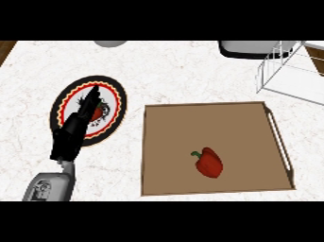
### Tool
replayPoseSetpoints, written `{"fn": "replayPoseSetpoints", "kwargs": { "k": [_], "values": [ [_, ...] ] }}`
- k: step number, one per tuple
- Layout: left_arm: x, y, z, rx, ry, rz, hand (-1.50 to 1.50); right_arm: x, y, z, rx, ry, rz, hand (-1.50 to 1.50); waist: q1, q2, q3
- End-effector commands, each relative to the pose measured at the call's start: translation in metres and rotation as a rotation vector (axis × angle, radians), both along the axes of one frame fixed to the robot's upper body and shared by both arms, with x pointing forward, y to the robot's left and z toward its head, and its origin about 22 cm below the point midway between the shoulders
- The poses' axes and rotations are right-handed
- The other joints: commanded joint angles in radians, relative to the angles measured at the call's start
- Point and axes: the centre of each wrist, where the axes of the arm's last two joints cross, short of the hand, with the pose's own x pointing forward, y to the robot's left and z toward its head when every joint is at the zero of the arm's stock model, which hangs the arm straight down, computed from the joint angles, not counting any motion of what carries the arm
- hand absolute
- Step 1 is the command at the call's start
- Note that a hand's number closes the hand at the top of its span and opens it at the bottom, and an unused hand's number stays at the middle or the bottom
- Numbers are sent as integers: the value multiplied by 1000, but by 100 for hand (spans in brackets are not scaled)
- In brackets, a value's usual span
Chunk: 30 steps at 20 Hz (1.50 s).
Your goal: Pick the lemon from the tray and place it in the tiered shelf
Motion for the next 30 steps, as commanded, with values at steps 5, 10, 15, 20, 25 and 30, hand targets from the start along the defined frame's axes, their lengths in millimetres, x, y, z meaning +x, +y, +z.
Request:
{"fn": "replayPoseSetpoints", "kwargs": {
  "k": [5,10,15,20,25,30],
  "values": [
    [5,-2,2,-13,1,5,0,-2,0,4,82,-49,-29,-150,-5,-3,1],
    [7,6,13,1,-11,17,0,-16,-10,15,156,-151,67,-150,-12,-6,1],
    [-5,-2,-11,1,10,17,0,-18,-1,30,206,-150,149,-150,-10,-5,0],
    [-9,11,-3,-11,-11,11,0,-23,-6,60,238,-298,118,-150,1,-4,0],
    [3,18,0,-14,5,26,0,-61,-32,94,315,-531,107,-150,-22,-9,0],
    [-3,23,1,-13,22,37,0,-106,-52,122,383,-558,-13,-150,-34,-13,-1]
  ]
}}
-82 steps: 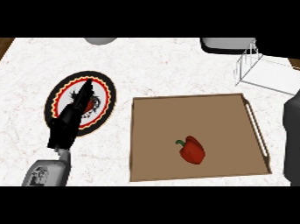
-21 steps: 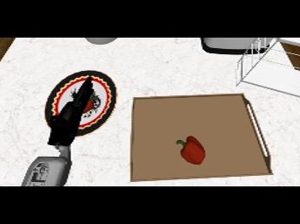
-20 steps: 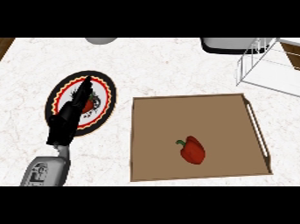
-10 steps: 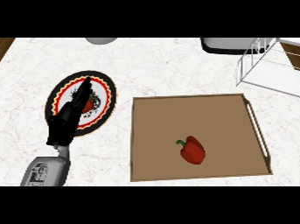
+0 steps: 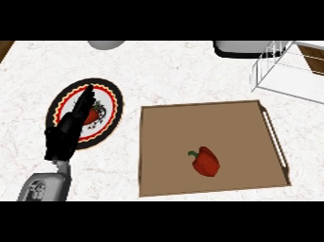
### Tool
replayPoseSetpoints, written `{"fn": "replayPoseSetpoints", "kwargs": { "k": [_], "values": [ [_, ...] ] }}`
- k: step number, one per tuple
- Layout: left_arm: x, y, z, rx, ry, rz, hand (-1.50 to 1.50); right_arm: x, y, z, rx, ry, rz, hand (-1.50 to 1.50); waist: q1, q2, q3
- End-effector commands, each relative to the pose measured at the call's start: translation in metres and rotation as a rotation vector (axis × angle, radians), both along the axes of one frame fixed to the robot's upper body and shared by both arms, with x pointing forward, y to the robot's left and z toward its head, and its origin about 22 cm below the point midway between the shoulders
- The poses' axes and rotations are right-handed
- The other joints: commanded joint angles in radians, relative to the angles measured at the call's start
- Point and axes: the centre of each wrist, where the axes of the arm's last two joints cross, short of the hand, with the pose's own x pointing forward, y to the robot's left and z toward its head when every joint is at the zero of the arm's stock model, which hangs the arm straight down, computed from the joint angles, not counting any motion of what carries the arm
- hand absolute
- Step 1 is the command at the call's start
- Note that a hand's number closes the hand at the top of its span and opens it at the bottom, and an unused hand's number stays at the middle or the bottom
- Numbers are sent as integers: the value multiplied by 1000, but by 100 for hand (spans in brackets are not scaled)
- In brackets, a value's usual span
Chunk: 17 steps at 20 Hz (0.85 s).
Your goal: Pick the lemon from the tray and place it in the tiered shelf
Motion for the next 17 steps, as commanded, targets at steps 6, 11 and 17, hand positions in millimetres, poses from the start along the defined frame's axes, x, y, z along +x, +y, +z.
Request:
{"fn": "replayPoseSetpoints", "kwargs": {
  "k": [6,11,17],
  "values": [
    [2,5,-1,-5,7,14,0,-99,-56,26,176,138,-60,-150,-28,-3,0],
    [-6,7,-16,2,8,47,0,-157,-75,5,163,269,-51,-150,-43,-3,1],
    [-14,9,-9,-2,-4,48,0,-250,-90,-2,164,266,8,-150,-44,-7,1]
  ]
}}
